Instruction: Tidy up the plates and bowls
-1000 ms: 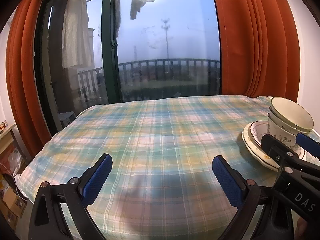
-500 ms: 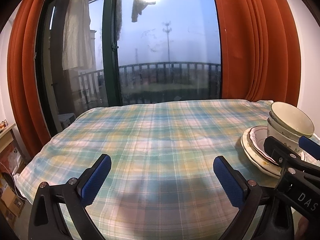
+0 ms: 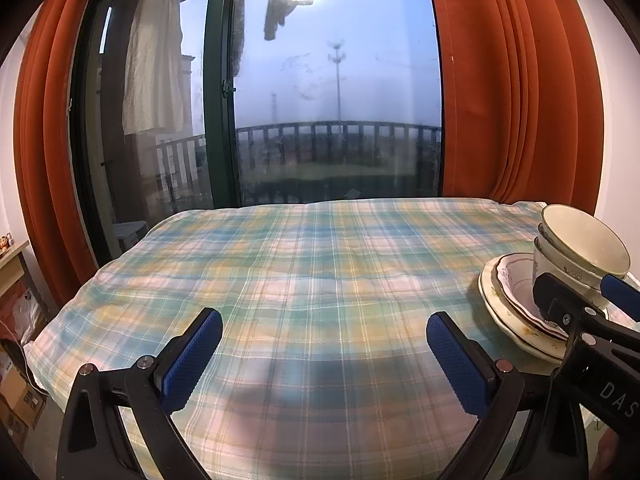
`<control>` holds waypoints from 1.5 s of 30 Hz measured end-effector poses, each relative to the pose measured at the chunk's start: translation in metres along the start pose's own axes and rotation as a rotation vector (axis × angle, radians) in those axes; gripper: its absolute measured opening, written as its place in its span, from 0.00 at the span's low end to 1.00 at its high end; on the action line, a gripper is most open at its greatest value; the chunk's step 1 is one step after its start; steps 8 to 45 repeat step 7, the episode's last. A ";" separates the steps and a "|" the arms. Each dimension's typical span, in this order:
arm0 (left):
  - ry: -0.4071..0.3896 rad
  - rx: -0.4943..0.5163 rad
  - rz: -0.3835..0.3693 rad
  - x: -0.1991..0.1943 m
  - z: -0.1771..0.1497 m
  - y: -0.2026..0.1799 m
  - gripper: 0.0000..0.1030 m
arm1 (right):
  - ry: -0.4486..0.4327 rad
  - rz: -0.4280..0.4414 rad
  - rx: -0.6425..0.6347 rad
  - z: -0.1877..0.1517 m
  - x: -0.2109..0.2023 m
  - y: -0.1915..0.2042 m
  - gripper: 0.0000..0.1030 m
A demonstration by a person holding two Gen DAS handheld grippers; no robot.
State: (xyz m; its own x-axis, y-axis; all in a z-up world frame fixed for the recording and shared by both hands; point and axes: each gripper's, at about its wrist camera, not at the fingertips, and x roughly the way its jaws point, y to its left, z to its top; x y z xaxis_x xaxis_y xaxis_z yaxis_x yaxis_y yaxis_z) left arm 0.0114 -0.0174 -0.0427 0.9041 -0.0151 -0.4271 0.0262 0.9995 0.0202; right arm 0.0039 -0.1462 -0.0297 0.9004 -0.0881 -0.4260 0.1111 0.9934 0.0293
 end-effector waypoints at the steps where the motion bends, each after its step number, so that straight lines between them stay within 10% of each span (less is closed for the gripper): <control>1: 0.000 0.001 -0.001 0.000 0.000 0.000 1.00 | -0.002 -0.001 -0.003 0.000 0.000 0.000 0.92; 45: 0.010 -0.003 -0.008 0.002 0.000 -0.001 1.00 | -0.003 -0.004 -0.009 0.000 0.001 -0.002 0.92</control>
